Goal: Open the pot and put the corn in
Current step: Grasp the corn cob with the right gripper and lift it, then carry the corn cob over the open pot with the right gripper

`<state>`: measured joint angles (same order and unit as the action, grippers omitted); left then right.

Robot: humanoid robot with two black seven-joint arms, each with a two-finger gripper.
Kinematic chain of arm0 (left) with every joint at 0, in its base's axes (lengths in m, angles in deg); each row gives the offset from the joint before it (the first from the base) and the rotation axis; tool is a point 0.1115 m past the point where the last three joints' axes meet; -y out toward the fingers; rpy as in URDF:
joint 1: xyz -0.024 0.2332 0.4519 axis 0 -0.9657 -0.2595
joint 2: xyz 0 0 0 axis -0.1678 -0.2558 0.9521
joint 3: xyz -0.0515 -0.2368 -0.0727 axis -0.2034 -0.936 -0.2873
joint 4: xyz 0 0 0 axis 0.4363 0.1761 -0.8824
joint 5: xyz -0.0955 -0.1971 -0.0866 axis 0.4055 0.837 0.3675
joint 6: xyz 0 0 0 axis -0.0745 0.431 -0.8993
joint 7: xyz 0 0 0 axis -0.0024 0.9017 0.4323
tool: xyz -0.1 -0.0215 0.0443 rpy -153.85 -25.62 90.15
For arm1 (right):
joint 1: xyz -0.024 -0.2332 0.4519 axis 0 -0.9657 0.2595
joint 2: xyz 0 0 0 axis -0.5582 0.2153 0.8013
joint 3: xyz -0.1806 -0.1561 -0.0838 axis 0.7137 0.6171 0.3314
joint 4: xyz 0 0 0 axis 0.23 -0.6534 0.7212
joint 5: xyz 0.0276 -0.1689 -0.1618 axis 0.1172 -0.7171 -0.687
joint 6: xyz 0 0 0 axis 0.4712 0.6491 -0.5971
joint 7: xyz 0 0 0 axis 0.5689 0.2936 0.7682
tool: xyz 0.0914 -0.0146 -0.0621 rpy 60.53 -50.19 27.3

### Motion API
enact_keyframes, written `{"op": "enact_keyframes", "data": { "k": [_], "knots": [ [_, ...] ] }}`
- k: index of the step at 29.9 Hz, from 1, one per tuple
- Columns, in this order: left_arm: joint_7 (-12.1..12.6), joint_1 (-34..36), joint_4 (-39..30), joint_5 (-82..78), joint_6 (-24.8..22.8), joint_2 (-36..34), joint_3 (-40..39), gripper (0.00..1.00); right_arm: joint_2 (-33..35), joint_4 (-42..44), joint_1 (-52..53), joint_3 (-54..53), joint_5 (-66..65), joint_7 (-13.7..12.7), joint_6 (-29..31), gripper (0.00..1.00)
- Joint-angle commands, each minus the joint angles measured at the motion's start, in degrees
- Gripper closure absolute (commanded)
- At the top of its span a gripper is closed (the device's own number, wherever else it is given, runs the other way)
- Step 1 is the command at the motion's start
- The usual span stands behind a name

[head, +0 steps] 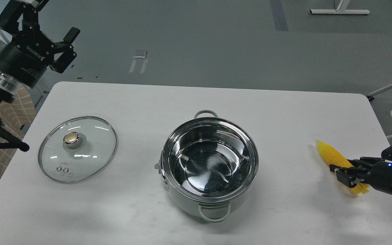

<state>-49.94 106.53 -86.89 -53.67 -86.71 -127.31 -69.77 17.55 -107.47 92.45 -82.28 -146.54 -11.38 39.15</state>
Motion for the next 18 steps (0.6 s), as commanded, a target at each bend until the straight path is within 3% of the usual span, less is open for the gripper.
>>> {"op": "enact_keyframes", "data": {
  "k": [1,6,8,12,18],
  "knots": [
    [-0.01,0.0,-0.05,0.0,0.1,0.0,0.0,0.03,4.51,-5.93,2.63,-0.36,1.19,0.0,-0.29,1.0],
    [-0.01,0.0,-0.05,0.0,0.1,0.09,0.0,0.03,12.51,-15.78,11.59,-0.1,6.37,0.0,0.85,0.99],
    [-0.01,0.0,-0.05,0.0,0.19,0.09,0.0,0.03,14.88,-20.34,17.9,0.16,9.19,0.0,4.09,0.99],
    [-0.01,0.0,-0.05,0.0,0.19,0.09,0.0,0.03,14.45,-22.91,24.43,0.52,10.78,0.0,7.88,0.98],
    [-0.01,0.0,-0.05,0.18,0.19,0.09,0.0,0.03,7.88,-22.21,35.31,8.74,11.21,0.0,9.73,0.96]
  ]
}}
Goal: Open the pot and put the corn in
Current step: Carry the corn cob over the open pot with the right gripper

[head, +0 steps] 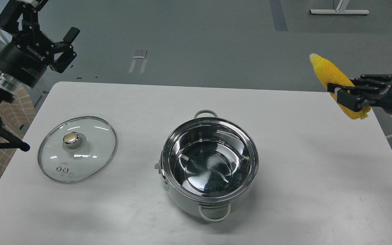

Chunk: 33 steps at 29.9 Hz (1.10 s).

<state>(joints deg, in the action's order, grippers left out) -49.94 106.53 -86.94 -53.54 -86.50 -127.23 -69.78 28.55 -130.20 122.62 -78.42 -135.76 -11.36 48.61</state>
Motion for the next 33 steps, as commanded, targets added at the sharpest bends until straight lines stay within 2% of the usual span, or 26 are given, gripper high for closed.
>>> {"op": "enact_keyframes", "data": {
  "k": [1,4,10,14,24,33],
  "knots": [
    [0.0,0.01,0.0,0.05,-0.02,0.01,0.01,0.03,-5.4,1.4,8.73,8.31,1.31,-0.02,0.27,0.96],
    [0.0,0.01,0.09,0.14,0.06,0.19,0.01,0.03,-13.13,3.34,16.73,16.74,4.55,-0.02,0.27,0.95],
    [0.0,0.01,0.09,-0.21,0.15,0.71,0.01,0.03,-21.58,1.15,21.25,25.65,5.1,-0.02,0.18,0.94],
    [0.0,0.01,0.01,-0.21,0.07,0.89,-0.08,0.03,-24.58,-0.7,21.86,27.85,5.62,-0.02,0.18,0.94],
    [0.0,0.01,0.09,-0.38,0.15,1.68,0.01,0.03,-34.07,1.31,21.78,29.61,11.42,-0.02,-0.35,0.91],
    [0.0,0.01,0.0,-0.56,0.15,1.68,0.01,0.03,-38.73,3.78,20.9,32.68,12.12,-0.02,-0.52,0.84]
  ]
}}
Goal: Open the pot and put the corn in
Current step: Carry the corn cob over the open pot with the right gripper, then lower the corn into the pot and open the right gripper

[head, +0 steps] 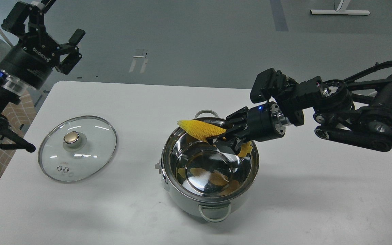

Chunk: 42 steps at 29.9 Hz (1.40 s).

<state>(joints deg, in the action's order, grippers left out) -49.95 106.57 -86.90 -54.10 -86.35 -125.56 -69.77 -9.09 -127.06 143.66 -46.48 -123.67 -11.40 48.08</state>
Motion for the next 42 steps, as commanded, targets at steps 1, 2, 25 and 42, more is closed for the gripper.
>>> {"op": "enact_keyframes", "data": {
  "k": [1,2,25,42],
  "knots": [
    [0.0,-0.04,-0.04,0.0,0.0,0.01,0.0,0.03,-1.52,0.89,-0.14,1.01,0.04,0.01,-0.09,0.82],
    [0.0,-0.04,0.05,0.0,0.0,0.01,0.0,0.03,-2.05,1.07,-0.14,1.1,0.04,0.01,-0.17,0.82],
    [0.0,-0.04,-0.03,0.0,0.0,0.36,-0.44,0.03,-3.11,1.07,-0.41,2.95,1.44,0.01,-0.09,0.32],
    [0.0,-0.39,0.05,0.0,0.36,0.36,-0.79,0.03,-2.15,3.61,0.38,-0.37,9.34,0.01,-0.35,0.01]
  ]
}}
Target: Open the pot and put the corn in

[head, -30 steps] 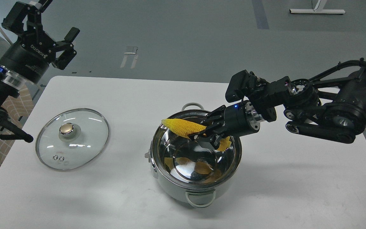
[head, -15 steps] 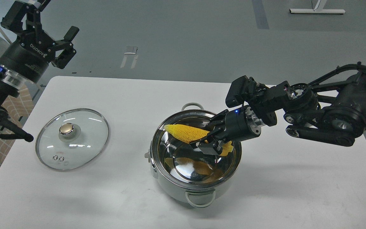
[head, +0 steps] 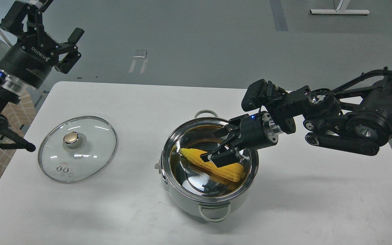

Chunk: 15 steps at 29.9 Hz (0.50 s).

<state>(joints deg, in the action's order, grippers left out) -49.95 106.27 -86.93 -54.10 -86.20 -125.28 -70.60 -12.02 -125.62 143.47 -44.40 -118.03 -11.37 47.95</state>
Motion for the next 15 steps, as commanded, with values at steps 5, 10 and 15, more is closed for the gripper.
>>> {"op": "enact_keyframes", "data": {
  "k": [5,10,15],
  "knots": [
    [0.0,0.0,0.7,0.0,2.13,1.48,-0.05,0.02,2.54,8.92,0.05,-11.5,8.98,-0.01,-1.88,0.0],
    [0.0,0.26,1.14,0.0,2.75,2.89,-0.05,0.02,2.02,17.45,-2.93,-18.46,17.75,-0.01,-5.66,0.0],
    [0.0,1.58,3.69,0.0,1.79,4.73,-0.22,0.02,-2.99,29.76,-11.37,-31.9,29.02,-0.01,-6.91,0.0]
  ]
}}
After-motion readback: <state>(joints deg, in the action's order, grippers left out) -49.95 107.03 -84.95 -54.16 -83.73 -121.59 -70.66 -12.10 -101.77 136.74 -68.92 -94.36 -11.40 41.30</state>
